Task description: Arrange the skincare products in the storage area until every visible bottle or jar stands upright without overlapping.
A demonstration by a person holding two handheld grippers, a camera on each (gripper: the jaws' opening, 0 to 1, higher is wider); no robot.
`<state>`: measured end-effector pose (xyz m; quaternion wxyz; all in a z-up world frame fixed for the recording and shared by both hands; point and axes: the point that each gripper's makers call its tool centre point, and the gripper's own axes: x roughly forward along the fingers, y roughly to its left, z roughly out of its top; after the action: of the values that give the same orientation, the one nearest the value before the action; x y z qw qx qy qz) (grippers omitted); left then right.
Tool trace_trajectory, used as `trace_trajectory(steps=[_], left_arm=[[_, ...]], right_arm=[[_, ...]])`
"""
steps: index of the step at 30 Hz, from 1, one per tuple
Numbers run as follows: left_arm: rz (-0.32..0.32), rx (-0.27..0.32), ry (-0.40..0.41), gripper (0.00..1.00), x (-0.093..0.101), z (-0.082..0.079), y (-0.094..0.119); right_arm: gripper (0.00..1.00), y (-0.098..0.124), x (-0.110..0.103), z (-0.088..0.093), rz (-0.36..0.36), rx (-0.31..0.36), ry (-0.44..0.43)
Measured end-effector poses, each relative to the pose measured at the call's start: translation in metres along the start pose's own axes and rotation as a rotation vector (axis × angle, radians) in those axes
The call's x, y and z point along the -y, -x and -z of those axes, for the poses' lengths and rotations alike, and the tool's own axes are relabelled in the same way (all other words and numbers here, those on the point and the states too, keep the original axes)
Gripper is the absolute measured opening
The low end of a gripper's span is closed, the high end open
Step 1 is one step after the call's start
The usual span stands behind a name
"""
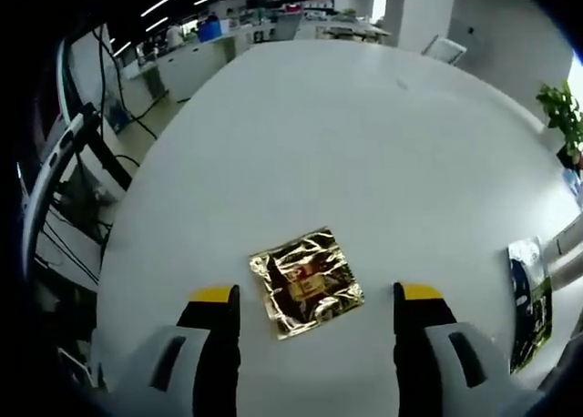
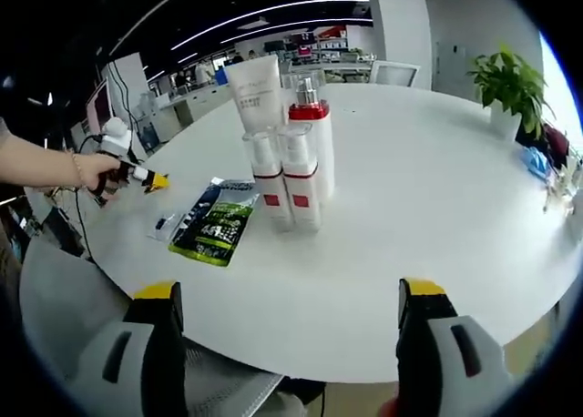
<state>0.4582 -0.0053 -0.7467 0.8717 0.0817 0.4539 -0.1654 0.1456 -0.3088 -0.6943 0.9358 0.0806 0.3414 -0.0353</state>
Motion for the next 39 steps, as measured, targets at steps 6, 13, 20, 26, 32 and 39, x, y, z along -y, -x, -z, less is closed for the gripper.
trace_trajectory(steps=[6,13,20,26,32,39], left_arm=[[0.018,0.008,-0.023,0.39,0.003,-0.002,0.001],[0.042,-0.001,-0.013,0.33,0.007,-0.002,0.004],[0.077,0.010,0.012,0.31,0.026,0.001,0.013],[0.114,0.020,0.027,0.31,0.057,0.005,0.024],[0.142,0.015,-0.002,0.31,0.087,0.013,0.031],[0.168,0.013,-0.041,0.31,0.119,0.017,0.036]], right_arm=[[0.98,-0.001,0.000,-0.001,0.001,0.004,-0.003],[0.98,0.000,-0.001,-0.002,-0.002,0.007,-0.002],[0.98,0.001,0.000,-0.003,-0.004,0.014,-0.006],[0.98,0.002,0.000,-0.003,-0.007,0.024,-0.008],[0.98,0.006,0.002,0.000,-0.011,0.028,-0.011],[0.98,0.011,0.005,0.003,-0.015,0.029,-0.012]])
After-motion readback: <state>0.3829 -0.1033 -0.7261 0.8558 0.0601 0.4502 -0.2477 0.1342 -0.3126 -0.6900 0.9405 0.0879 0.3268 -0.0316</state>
